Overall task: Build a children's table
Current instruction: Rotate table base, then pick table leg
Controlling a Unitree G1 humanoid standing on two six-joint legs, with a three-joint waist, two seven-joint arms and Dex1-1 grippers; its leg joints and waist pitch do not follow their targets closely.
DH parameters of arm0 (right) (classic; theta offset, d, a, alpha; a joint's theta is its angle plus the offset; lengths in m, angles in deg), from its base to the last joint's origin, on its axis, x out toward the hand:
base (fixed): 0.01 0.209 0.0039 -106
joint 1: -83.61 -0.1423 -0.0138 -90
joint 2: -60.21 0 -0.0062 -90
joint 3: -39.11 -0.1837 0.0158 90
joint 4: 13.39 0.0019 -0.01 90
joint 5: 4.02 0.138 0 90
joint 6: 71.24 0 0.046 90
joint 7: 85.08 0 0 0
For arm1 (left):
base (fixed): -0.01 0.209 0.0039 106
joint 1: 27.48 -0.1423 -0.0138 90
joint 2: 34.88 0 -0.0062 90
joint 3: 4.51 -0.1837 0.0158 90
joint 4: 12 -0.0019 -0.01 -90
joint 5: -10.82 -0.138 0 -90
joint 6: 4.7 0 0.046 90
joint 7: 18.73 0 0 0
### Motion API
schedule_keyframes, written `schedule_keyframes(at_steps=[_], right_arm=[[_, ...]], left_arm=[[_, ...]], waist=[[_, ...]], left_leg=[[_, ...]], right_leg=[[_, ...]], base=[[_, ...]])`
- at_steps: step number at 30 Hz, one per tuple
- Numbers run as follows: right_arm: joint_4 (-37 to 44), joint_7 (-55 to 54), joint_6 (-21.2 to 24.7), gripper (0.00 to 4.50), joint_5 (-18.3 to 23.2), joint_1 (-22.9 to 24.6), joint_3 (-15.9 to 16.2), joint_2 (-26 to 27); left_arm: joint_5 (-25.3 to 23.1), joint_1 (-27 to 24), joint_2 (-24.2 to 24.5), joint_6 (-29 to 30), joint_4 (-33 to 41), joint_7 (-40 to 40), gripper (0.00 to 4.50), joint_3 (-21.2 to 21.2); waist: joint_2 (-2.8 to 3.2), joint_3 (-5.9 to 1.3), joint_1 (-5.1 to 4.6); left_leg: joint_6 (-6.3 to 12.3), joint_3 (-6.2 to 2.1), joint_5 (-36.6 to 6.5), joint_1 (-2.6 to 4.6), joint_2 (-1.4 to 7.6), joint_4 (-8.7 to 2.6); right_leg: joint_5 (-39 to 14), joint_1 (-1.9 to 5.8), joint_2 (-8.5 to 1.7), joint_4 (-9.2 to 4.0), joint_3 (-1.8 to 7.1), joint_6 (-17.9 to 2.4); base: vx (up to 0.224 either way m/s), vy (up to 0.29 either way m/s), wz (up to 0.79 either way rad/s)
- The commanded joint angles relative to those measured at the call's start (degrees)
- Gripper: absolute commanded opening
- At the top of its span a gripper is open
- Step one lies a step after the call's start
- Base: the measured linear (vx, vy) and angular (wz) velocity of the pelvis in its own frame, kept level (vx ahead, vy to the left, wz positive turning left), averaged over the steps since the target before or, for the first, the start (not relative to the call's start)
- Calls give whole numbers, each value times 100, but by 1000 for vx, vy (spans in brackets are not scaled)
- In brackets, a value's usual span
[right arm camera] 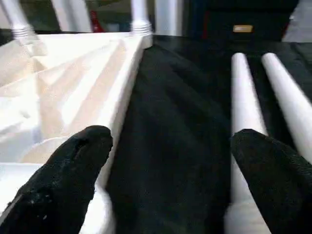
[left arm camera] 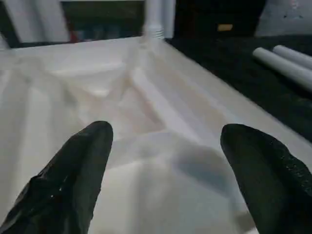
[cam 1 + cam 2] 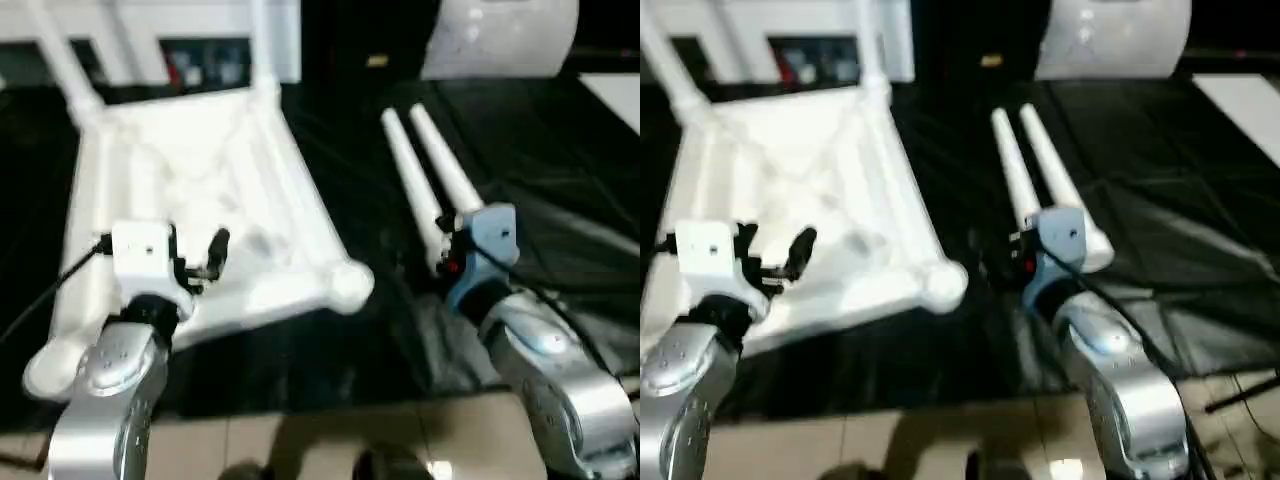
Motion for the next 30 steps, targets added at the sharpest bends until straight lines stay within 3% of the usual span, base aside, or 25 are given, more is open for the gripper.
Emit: schedule_keyframes(at_steps=[1,2,3,4,5,6,7,8,9,10,11,12,13,14,16,17,22,26,27,29,30], right_arm=[[-126,-74,124,450,-97,-168,-173,-89],[-194,-109,167,450,-141,-263,-193,-109],[-351,-121,253,450,-156,-446,-243,-133],[-389,-117,277,450,-146,-488,-258,-137],[-492,-93,350,450,-110,-595,-281,-151],[-513,-91,381,450,-107,-618,-282,-159],[-635,-87,545,450,-86,-741,-290,-192],[-840,-105,752,450,-49,-926,-328,-207],[-1203,-118,1025,450,-31,-1238,-357,-250],[-1203,-118,1025,450,-31,-1238,-357,-250],[-1648,-141,1374,450,-42,-1586,-367,-295],[-2304,-190,1573,450,-197,-2042,-355,-333],[-2483,-192,1602,450,-220,-2160,-364,-331],[-2789,-180,1592,450,-284,-2369,-351,-343],[-3071,-169,1595,450,-313,-2559,-355,-343],[-3678,-155,1597,450,-323,-2947,-395,-317],[-4856,-131,1422,450,-384,-3644,-430,-356],[-5509,124,1231,450,-263,-4017,-560,-316],[-5809,128,1296,433,-218,-4160,-629,-298],[-5980,143,1264,422,-210,-4234,-644,-294],[-6115,146,1228,415,-210,-4288,-657,-289]], left_arm=[[-17,-22,20,41,67,-33,420,-160],[-4,-22,77,57,80,-112,420,-205],[68,-22,245,-17,120,-391,420,-321],[89,-20,287,-32,133,-464,420,-349],[183,-23,416,-2,199,-690,420,-424],[209,-23,442,23,216,-736,420,-437],[339,-21,577,141,298,-965,420,-500],[474,-6,734,246,381,-1214,420,-560],[654,50,943,416,481,-1518,420,-621],[654,50,943,416,481,-1518,420,-621],[792,159,1115,576,529,-1748,420,-660],[868,300,1376,749,556,-1992,420,-753],[871,335,1455,793,562,-2052,420,-783],[923,397,1546,840,566,-2151,420,-794],[984,456,1609,874,566,-2233,420,-787],[1090,579,1730,968,573,-2377,420,-766],[1256,736,2017,1139,641,-2613,420,-770],[1346,739,2124,1243,677,-2700,420,-728],[1386,735,2149,1287,693,-2723,425,-711],[1420,736,2171,1316,706,-2735,427,-709],[1450,738,2189,1345,721,-2745,427,-714]], waist=[[-230,-332,201],[-190,-445,256],[-136,-383,265],[-93,-372,275],[65,-351,238],[210,-416,209],[186,-440,193],[235,-460,173],[240,-408,172],[227,-380,164],[244,-320,181],[228,-285,191],[223,-277,187],[236,-224,206],[232,-216,215],[245,-233,214],[227,-262,231],[212,-380,274],[223,-426,276],[219,-463,302],[197,-475,299]], left_leg=[[1412,1,-479,-303,-126,103],[1015,-205,305,-595,-24,259],[546,-283,1116,-641,8,97],[322,-300,1522,-578,66,-68],[42,-292,1995,-539,206,-376],[61,-369,2203,-481,433,-338],[78,-385,2394,-373,520,-304],[61,-434,2560,-354,565,-311],[-67,-445,2083,-337,598,-401],[-121,-415,1668,-320,603,-423],[-176,-377,921,-331,613,-465],[-183,-355,283,-312,592,-511],[-203,-348,80,-296,577,-510],[-207,-301,-281,-274,582,-515],[-197,-251,-350,-277,602,-524],[-206,-218,-369,-259,600,-522],[-229,-135,-302,-293,609,-533],[-71,-80,546,-351,640,-503],[7,-70,869,-363,634,-477],[190,-49,1230,-395,608,-447],[249,-43,1261,-399,611,-446]], right_leg=[[-916,798,-637,-907,887,-447],[-372,1148,-782,-706,915,-684],[1374,1023,-608,-503,664,-575],[2242,889,-489,-441,518,-571],[2953,714,-223,-354,255,-600],[3218,667,-165,-262,280,-752],[3318,586,-113,-251,289,-899],[3277,600,-127,-210,283,-1075],[2267,595,-162,-341,250,-1461],[1811,576,-180,-393,262,-1566],[1017,606,-241,-462,296,-1727],[131,607,-257,-548,301,-1780],[-228,583,-259,-565,310,-1786],[-1029,525,-287,-666,336,-1691],[-1316,512,-296,-709,346,-1601],[-1437,480,-284,-706,339,-1573],[-1498,460,-263,-701,317,-1532],[-346,507,-235,-573,310,-1720],[194,511,-214,-505,309,-1819],[929,512,-197,-445,311,-1914],[1034,509,-197,-436,302,-1956]], base=[[101,-109,-6],[101,-109,-6],[116,-88,-17],[83,-73,-20],[83,-73,-20],[64,-47,-9],[0,0,0],[0,0,0],[0,0,0],[0,0,0],[0,0,0],[-69,19,-3],[-80,3,0],[-80,3,0],[-34,-6,1],[0,0,0],[0,0,0],[0,0,0],[0,0,0],[0,0,0],[0,0,0]])
